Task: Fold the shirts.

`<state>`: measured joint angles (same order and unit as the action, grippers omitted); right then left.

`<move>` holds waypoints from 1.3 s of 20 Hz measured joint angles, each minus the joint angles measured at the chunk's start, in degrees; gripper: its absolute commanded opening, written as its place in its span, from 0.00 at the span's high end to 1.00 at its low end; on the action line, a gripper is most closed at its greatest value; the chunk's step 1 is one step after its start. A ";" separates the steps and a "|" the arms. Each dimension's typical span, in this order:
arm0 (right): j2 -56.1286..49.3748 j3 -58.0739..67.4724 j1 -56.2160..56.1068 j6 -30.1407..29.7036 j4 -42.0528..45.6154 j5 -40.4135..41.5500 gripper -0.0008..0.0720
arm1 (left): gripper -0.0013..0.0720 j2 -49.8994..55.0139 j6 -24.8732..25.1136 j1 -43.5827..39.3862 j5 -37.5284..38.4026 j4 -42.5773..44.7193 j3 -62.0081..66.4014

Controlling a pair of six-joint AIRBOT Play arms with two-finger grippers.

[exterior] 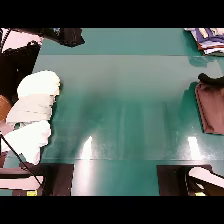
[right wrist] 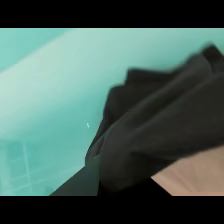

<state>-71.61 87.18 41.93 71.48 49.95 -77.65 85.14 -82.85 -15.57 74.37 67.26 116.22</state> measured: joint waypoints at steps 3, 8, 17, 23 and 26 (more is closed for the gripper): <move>3.85 -6.78 4.22 0.17 1.11 -1.42 0.49 | 0.95 0.00 0.48 0.00 0.09 -0.02 0.00; 7.37 -16.15 10.51 0.20 7.50 -5.51 0.36 | 0.95 0.00 1.77 0.00 0.17 -0.02 0.00; 8.31 -20.04 2.23 0.26 0.81 -7.63 0.37 | 0.95 0.00 2.21 0.00 0.15 -0.22 0.00; 8.37 -20.24 -16.35 0.24 -5.07 -5.60 0.96 | 0.95 0.00 2.27 0.00 -0.31 -0.24 0.00; 8.37 -20.24 -23.04 0.00 -5.81 -4.94 0.96 | 0.95 0.00 2.27 0.00 -0.46 -0.24 0.00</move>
<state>-63.24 66.94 18.90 71.48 44.14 -82.59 85.14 -80.58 -15.57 73.91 67.02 116.22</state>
